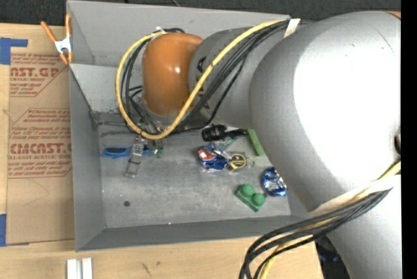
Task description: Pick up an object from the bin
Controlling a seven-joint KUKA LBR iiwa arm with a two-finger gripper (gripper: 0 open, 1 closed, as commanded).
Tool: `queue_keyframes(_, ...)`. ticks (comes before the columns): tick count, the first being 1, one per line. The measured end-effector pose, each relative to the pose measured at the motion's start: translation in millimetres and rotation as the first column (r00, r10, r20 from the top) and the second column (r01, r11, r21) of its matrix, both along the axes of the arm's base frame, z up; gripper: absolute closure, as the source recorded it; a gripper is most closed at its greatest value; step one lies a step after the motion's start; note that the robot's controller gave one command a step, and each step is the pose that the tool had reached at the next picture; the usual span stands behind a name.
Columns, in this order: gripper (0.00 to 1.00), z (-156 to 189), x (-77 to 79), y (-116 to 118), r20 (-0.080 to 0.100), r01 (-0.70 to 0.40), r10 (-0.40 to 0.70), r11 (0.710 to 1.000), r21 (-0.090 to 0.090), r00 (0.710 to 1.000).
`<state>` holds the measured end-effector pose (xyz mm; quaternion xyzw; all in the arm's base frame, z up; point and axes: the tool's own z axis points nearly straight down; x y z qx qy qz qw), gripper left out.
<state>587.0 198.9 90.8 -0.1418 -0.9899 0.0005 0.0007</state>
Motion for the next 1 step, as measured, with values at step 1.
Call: queue_keyframes(1, 1.0, 1.8, 0.4, 1.5, 0.002, -0.002, 0.002, 1.0, 0.002, 1.0)
